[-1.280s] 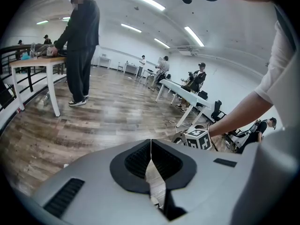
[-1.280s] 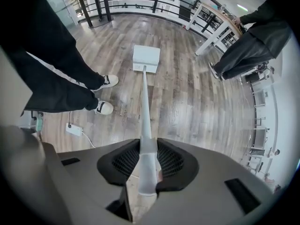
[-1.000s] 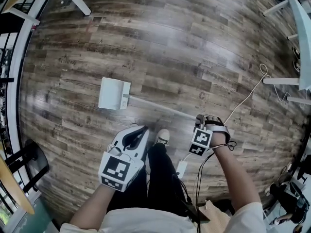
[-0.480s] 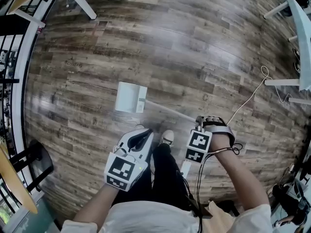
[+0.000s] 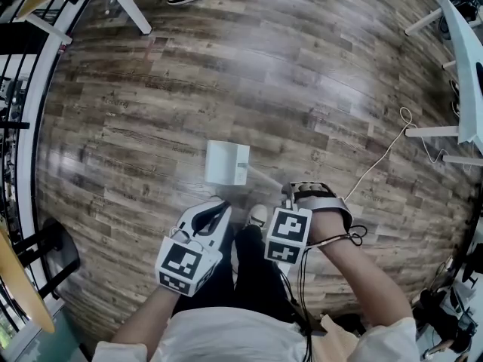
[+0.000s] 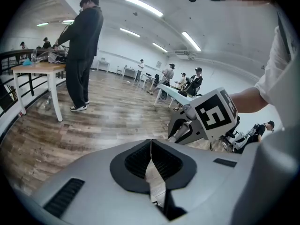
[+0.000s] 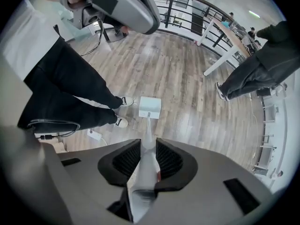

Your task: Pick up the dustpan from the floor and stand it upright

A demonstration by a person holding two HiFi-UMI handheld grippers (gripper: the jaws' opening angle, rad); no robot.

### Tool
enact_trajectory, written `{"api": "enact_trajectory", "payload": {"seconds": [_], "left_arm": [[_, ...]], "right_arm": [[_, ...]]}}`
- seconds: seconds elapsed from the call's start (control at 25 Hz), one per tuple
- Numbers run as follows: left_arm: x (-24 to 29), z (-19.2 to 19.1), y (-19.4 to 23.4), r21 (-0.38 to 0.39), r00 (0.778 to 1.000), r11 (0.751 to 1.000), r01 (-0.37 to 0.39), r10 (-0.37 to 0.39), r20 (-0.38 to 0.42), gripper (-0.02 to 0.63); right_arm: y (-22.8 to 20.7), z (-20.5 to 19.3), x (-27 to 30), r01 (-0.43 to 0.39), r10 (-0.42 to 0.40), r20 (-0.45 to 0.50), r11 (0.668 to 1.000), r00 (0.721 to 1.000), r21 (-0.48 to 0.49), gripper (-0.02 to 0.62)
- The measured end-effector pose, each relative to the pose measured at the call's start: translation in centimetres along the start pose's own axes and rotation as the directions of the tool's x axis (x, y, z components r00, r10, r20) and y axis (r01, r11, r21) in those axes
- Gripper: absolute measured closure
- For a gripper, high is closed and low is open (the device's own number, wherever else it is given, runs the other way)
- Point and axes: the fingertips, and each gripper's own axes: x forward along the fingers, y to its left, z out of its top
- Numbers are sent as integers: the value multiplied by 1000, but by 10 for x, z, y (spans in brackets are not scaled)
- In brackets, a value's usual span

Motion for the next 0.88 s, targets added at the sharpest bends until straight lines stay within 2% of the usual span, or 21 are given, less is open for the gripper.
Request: {"api": "enact_trajectory", "payload": {"seconds": [0.24, 0.44, 0.64, 0.88], "left_arm": [[-12, -2, -1, 3, 1000, 1000, -4, 4, 14, 583], [-22, -3, 0, -5, 1000, 1000, -5, 5, 23, 583], [-29, -2, -1, -19, 999, 1000, -5, 5, 37, 583], [-39, 1, -12, -6, 999, 1000, 5, -5, 42, 583]], "right_arm": [[15, 15, -4, 11, -15, -48, 995, 999, -96, 480], [30, 24, -5, 39, -64, -125, 980, 990, -194, 480], [38, 28, 3, 55, -82, -141, 981, 987, -188, 480], [39, 16, 4, 87, -109, -117, 981, 987, -176, 477]]}}
